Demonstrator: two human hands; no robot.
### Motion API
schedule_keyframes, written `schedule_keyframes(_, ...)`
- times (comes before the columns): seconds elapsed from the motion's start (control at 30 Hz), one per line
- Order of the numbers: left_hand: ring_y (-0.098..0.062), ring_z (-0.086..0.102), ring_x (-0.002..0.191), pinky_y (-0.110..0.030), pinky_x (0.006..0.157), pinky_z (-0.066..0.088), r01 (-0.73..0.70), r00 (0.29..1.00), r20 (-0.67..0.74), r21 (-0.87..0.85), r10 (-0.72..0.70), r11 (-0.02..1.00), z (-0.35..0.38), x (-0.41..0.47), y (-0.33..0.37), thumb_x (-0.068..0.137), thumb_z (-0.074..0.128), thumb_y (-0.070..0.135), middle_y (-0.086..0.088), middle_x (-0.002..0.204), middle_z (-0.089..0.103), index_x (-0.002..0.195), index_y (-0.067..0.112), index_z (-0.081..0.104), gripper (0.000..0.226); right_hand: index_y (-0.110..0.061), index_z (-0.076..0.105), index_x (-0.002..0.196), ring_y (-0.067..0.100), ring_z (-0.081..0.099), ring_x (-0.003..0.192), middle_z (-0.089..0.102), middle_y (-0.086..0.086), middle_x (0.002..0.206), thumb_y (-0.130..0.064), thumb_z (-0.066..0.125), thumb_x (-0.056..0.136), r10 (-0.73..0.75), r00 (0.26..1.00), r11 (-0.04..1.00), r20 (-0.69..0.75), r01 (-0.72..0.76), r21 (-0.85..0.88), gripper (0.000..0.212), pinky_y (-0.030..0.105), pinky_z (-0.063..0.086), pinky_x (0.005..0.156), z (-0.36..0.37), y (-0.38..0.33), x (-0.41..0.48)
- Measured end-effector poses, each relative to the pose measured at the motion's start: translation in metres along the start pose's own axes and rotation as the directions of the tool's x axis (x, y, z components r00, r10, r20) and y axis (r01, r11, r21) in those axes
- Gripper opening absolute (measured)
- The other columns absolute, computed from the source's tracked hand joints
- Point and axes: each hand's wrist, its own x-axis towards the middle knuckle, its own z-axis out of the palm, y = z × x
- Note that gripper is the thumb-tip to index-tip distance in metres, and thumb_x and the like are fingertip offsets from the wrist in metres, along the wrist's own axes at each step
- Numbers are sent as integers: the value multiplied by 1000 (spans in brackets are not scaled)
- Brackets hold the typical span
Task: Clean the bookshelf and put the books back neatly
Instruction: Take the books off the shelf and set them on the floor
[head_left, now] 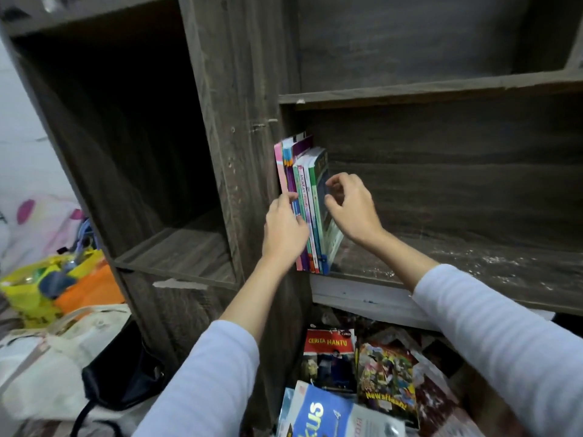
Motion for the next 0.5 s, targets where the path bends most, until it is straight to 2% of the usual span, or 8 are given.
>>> schedule_keyframes(0.03,-21,51,116,-30,100,41,14,1000,23,14,-14,1000,5,7,-3,88,51,3,-7,132,46,133,14,44,46,-10,55,115,18,55,101,51,6,116,-16,53,91,-25,999,999,20,26,-20,25,35,47,87,4,3,10)
schedule_keyframes(0.13,-23,45,122,-26,97,35,33,997,75,34,-36,999,22,23,-10,88,50,2,-7,142,32,144,14,30,61,-12,50,127,20,52,113,48,5,129,-17,53,91,-90,992,993,86,97,-74,37,34,43,92,14,10,40)
schedule_keyframes(0.23,-28,47,120,-34,98,38,60,995,73,33,-62,998,39,38,-18,87,50,2,-4,146,24,148,17,21,69,-15,42,138,23,40,130,36,3,146,-20,53,92,-135,973,971,188,168,-170,48,31,33,103,25,17,71)
schedule_keyframes(0.33,-30,50,117,-37,93,41,85,995,42,23,-86,996,55,47,-25,89,50,6,-2,148,20,150,16,17,70,-19,37,143,22,29,139,26,1,154,-28,49,96,-142,951,963,274,196,-183,50,32,25,111,35,24,99)
schedule_keyframes(0.43,-29,50,117,-36,93,41,78,997,-5,10,-78,997,66,49,-30,89,52,9,-2,148,18,150,14,16,71,-17,42,141,19,30,140,34,4,151,-33,40,100,-166,920,959,355,235,-160,44,31,23,112,43,29,113)
schedule_keyframes(0.5,-28,47,119,-36,94,40,58,996,-60,1,-58,998,73,50,-34,89,53,12,-2,147,19,150,14,18,70,-16,45,138,20,37,135,42,4,146,-35,35,101,-181,912,959,367,246,-139,43,32,28,108,45,32,116)
